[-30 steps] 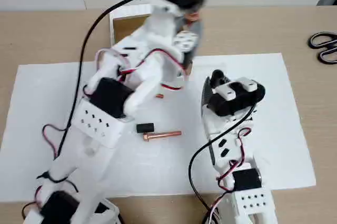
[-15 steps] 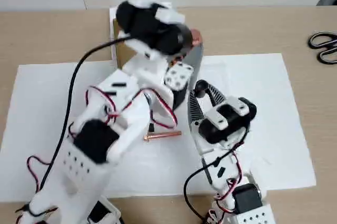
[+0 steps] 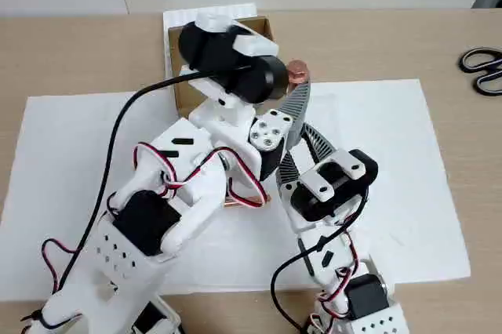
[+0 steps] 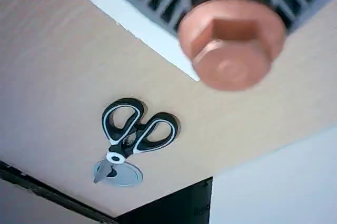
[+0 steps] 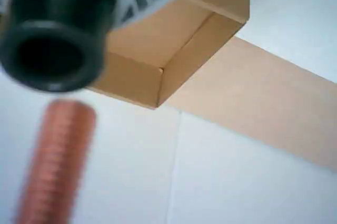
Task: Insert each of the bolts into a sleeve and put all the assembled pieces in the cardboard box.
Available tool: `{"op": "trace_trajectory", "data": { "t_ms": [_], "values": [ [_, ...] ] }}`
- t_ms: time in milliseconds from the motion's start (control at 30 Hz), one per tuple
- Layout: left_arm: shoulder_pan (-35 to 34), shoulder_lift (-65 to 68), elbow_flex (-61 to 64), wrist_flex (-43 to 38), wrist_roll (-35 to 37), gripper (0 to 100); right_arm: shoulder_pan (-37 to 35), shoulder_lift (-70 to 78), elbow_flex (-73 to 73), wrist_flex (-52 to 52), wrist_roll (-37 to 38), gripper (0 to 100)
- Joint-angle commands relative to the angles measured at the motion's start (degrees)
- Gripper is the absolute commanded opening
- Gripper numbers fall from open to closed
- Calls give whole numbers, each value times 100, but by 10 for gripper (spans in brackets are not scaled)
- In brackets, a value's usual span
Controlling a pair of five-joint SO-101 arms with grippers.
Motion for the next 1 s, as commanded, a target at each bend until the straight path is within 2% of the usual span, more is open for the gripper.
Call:
{"op": "trace_trajectory", "data": {
  "t_ms": [0,467,700,967],
  "values": [
    [18,-149,-48,-211,26,5,-48,-119,-35,-145,44,2],
    [193,-141,101,-229,176,5,-57,-119,-26,-154,18,2],
    [202,-149,488,-580,273,5,-40,-119,-35,-154,44,2],
    [211,-185,673,-475,387,5,-22,-127,-70,-154,53,2]
  ]
}}
